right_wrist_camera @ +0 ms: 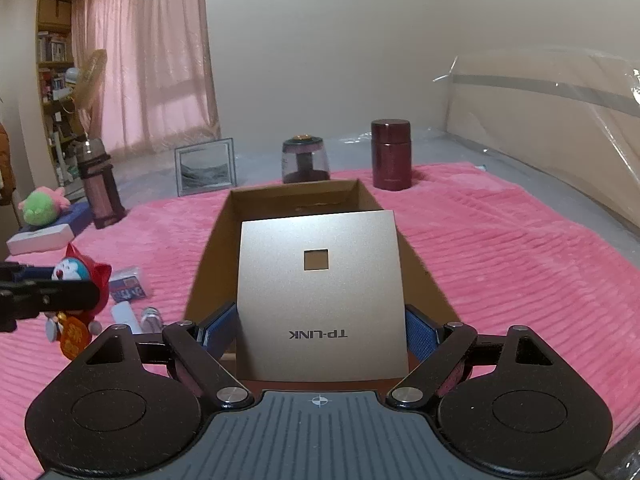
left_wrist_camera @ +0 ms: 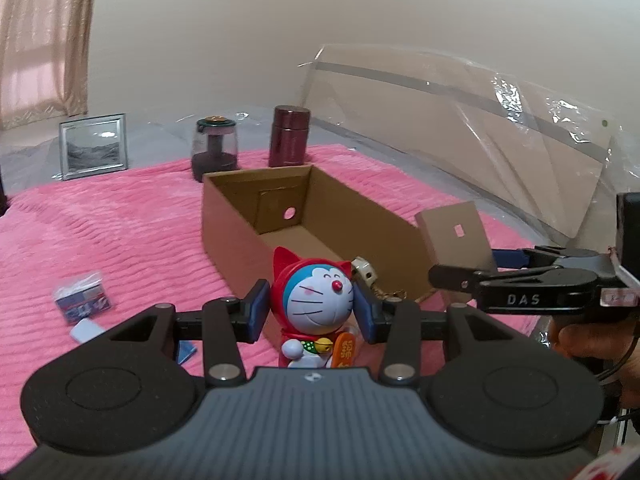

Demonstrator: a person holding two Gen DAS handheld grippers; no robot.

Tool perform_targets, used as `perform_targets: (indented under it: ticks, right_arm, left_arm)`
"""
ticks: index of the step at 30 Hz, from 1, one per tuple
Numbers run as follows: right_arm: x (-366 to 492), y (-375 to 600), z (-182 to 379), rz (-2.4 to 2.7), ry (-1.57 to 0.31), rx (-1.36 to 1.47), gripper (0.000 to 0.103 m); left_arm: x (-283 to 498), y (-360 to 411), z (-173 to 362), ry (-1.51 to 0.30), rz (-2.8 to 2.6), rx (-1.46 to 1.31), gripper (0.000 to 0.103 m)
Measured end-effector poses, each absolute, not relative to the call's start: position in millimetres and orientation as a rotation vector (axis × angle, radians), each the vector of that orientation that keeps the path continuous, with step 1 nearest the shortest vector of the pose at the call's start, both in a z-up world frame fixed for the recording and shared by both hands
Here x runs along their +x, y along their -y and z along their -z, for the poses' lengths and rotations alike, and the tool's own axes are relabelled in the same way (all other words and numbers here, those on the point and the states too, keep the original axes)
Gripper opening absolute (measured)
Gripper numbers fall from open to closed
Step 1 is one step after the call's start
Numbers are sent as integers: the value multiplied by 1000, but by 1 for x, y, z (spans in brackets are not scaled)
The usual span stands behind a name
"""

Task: Organize rigid objects
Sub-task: 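Carry the TP-Link box and Doraemon figurine over the cardboard box with both tools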

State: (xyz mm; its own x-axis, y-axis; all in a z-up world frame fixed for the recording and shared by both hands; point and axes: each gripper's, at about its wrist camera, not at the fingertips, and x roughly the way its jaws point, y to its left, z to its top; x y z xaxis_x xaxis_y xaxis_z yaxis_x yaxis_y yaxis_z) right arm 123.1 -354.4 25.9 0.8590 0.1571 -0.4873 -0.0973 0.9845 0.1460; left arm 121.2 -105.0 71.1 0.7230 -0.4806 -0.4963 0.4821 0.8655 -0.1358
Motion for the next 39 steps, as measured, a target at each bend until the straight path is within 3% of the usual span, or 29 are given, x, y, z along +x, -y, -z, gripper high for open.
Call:
perform_targets:
  ticks: [21, 32, 39]
  right_arm:
    - [178, 374, -28, -189, -555, 48, 83]
    - [276, 377, -43, -278, -646, -47, 83]
    - [343, 368, -20, -311, -758, -132, 83]
  left_arm:
    - [185, 150, -73, -581, 623, 104, 39]
    - [280, 172, -78, -614, 625, 174, 39]
    - [340, 189, -59, -658, 614, 248, 39]
